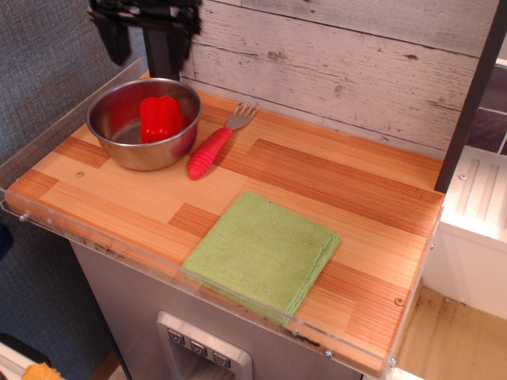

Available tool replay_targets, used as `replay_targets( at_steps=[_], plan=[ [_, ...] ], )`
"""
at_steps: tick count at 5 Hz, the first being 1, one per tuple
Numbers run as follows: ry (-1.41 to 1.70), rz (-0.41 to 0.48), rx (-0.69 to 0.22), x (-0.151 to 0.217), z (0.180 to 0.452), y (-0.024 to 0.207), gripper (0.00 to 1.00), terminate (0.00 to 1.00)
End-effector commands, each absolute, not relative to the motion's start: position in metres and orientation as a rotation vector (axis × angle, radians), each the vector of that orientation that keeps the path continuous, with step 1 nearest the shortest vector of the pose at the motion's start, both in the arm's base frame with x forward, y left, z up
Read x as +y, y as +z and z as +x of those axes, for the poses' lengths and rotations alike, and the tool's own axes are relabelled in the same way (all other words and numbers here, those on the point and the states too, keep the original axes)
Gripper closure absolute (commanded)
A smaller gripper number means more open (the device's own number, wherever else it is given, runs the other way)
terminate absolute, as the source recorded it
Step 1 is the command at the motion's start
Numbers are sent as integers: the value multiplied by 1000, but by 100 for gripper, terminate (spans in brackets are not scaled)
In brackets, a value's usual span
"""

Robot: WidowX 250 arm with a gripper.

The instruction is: Move the red pepper behind the green towel

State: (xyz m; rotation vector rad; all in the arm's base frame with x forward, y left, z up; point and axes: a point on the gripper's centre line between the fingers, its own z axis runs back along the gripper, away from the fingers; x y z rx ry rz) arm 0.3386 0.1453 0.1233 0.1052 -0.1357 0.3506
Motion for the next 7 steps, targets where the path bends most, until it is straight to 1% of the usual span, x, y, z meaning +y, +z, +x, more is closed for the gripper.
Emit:
replay_targets(
  at_steps=[1,2,3,4,5,6,7],
  plan=[
    [385,118,-122,154,337,108,0,0],
    [390,144,-97,153,331,94,0,0],
    [405,168,-72,158,330,80,0,0],
    [435,198,-63,170,339,64,0,0],
    [482,208,-73,176,347,56,0,0],
    [500,211,-78,176,351,53,0,0],
    [474,197,-103,172,352,59,100,0]
  ],
)
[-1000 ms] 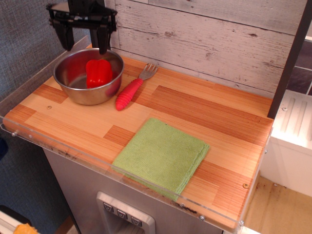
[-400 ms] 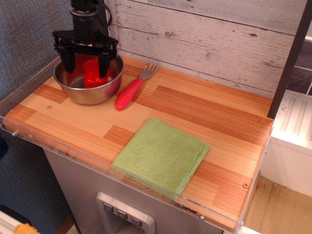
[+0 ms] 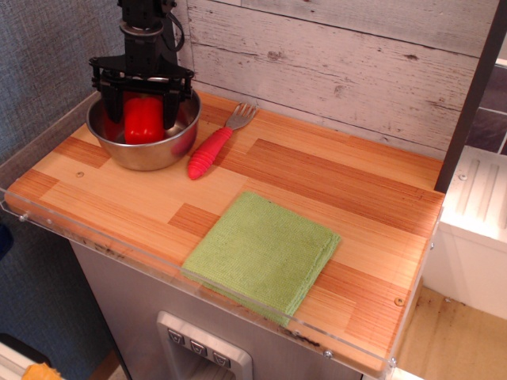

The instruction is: Move the red pepper behind the green towel

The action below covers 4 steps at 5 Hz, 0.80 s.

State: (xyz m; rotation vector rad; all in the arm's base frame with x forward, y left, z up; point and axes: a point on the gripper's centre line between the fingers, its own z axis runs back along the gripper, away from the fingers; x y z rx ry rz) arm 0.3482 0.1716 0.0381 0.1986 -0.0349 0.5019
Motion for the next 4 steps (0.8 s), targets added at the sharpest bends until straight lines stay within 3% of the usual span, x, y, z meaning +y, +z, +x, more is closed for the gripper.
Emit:
replay_targets(
  at_steps=[1,3,4],
  plan=[
    [484,171,-176,167,350,90,100,0],
    [481,96,-323,139,337,173,100,0],
    [318,-22,-276,98,336,176,100,0]
  ],
)
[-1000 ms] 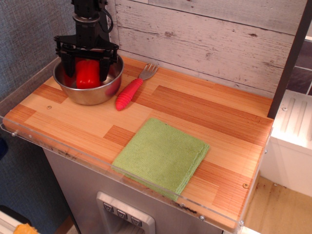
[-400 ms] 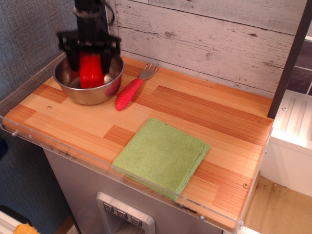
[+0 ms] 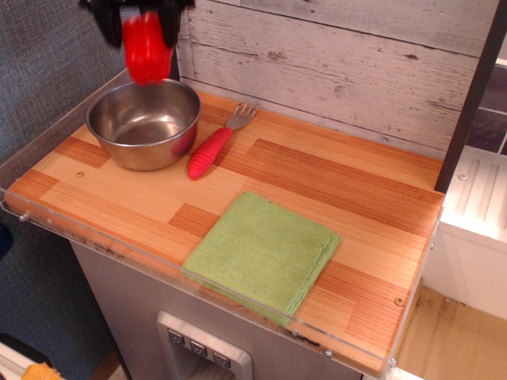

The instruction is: Move the red pepper behind the green towel

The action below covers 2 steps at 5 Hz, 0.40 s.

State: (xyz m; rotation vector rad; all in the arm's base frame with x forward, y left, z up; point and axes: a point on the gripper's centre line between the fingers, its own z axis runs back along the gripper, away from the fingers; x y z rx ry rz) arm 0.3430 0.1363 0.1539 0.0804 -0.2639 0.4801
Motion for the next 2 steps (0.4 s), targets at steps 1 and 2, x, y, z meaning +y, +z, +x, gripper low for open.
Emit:
replay_targets(
  at_steps=[1,2],
  plan=[
    [224,-24,-238,48,349,156,100,0],
    [147,0,-238,-2,373,142,100,0]
  ],
)
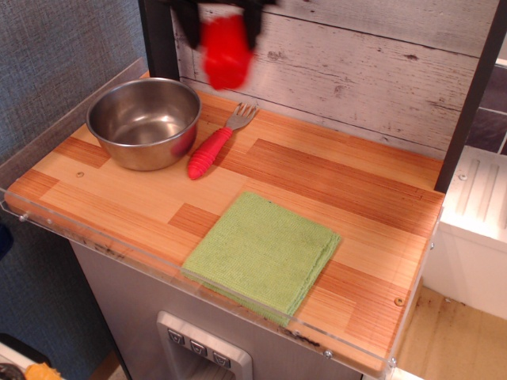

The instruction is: Move the red pepper behind the green towel

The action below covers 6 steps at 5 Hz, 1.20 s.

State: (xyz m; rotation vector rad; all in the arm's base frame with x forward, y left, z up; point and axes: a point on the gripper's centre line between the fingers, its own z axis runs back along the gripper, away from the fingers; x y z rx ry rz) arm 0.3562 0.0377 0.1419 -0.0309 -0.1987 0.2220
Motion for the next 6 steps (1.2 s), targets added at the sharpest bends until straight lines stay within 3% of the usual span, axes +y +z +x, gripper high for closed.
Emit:
replay_targets(
  at_steps=[1,3,6],
  plan=[
    [93,34,-235,-32,382,130,100,0],
    [58,77,-186,-35,384,94,100,0],
    [-51,-33,-128,-41,372,65,100,0]
  ],
)
